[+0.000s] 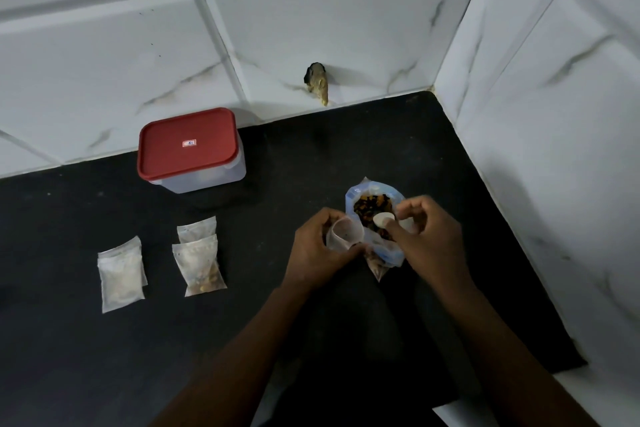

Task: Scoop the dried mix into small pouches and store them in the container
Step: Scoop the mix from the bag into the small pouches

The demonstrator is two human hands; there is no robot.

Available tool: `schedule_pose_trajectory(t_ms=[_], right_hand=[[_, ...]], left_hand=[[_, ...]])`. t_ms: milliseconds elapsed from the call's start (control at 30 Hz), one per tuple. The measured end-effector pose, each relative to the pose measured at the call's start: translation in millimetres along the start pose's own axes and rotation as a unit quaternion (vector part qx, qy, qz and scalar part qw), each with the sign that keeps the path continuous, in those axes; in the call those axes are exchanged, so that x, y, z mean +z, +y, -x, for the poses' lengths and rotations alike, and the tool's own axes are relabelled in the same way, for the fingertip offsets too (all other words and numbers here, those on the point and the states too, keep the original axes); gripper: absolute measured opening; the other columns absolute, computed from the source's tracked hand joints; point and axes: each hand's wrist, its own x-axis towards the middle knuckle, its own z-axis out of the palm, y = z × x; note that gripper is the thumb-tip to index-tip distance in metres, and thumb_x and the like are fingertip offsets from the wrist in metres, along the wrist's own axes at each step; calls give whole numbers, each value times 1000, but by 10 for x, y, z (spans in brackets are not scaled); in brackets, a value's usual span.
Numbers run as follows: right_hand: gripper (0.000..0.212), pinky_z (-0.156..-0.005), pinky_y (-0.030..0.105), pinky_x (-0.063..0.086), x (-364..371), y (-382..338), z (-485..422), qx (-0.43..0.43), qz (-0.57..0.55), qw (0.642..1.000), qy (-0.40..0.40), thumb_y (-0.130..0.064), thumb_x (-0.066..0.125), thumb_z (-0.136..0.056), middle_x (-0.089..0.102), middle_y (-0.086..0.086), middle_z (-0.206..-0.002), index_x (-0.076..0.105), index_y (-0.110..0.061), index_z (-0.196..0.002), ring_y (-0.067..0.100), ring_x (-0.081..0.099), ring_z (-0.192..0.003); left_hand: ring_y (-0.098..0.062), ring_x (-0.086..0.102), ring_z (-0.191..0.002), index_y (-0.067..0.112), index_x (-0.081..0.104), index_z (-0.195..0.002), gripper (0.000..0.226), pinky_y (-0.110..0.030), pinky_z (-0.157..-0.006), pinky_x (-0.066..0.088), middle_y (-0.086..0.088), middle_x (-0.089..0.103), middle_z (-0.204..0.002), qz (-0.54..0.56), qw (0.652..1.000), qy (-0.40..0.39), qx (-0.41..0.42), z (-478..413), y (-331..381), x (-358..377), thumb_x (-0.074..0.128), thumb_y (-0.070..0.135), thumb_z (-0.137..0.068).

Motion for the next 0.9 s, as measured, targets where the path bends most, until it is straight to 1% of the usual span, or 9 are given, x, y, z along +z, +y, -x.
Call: schedule_pose_trajectory(t_ms=[67, 133, 333, 467, 567, 633, 733, 833, 900], right_hand=[[29, -68, 19, 48, -92, 149, -75, 2, 65, 998, 9, -27, 82, -81, 62, -10, -98, 60, -27, -100, 2, 60, -86], [30, -68, 23, 50, -146, 258, -106, 28, 119, 992, -19, -30, 83, -80, 62, -8, -94, 59, -27, -98, 3, 59, -82], [20, -65, 21, 51, -136, 310, -37, 57, 150, 985, -70, -35, 80, -84, 64, -9, -81, 64, -26, -89, 2, 63, -74], [15, -65, 17, 50, -131, 290, -17, 24, 174, 981, -83, -30, 80, -85, 65, -12, -75, 66, -29, -81, -1, 63, -71], [14, -64, 17, 50, -160, 268, -18, -21, 160, 985, -62, -22, 83, -82, 65, -12, -75, 69, -26, -80, 0, 62, -70], [14, -64, 19, 53, -194, 262, -46, -49, 140, 988, -36, -18, 83, -80, 65, -11, -75, 70, -22, -79, 1, 63, -70], [12, -61, 12, 52, -232, 260, -115, -86, 113, 989, -26, -15, 83, -80, 68, -13, -74, 72, -19, -82, -3, 65, -69], [12, -68, 8, 47, -226, 244, -192, -155, 112, 981, -13, -12, 83, -81, 68, -9, -82, 75, -15, -89, -2, 64, -76], [13, -71, 11, 49, -203, 223, -257, -182, 110, 977, -7, -11, 83, -81, 69, -6, -85, 77, -12, -93, 0, 64, -79]], left_hand=[[-3, 68, -103, 29, 64, -110, 48, -23, -83, 56, 13, 70, -110, 15, 1000, 11, -17, -13, -27, -11, 93, 37, -71], [-3, 67, -104, 30, 63, -111, 50, -25, -85, 58, 13, 69, -111, 14, 999, 20, -29, -27, -46, -16, 93, 37, -71], [-2, 65, -106, 34, 59, -114, 56, -28, -86, 58, 13, 64, -117, 35, 996, 39, -68, -56, -101, 17, 93, 36, -70], [-4, 65, -109, 37, 58, -116, 59, -35, -91, 59, 13, 65, -119, 29, 996, 24, -75, -100, -162, 42, 93, 39, -68], [-6, 66, -109, 38, 58, -116, 60, -38, -91, 60, 12, 66, -119, 34, 996, 19, -76, -132, -175, 57, 92, 44, -66], [-5, 66, -108, 38, 59, -115, 59, -36, -91, 59, 12, 66, -118, 37, 996, 18, -74, -145, -161, 60, 92, 42, -67], [-3, 66, -107, 36, 59, -115, 57, -31, -89, 59, 12, 66, -117, 37, 997, 17, -69, -167, -149, 67, 93, 35, -69], [-1, 64, -109, 35, 57, -117, 58, -29, -89, 58, 12, 65, -119, 30, 998, 7, -62, -193, -141, 72, 92, 32, -71], [-1, 63, -110, 34, 57, -119, 58, -28, -90, 58, 12, 64, -120, 28, 998, -1, -62, -210, -139, 73, 92, 31, -72]])
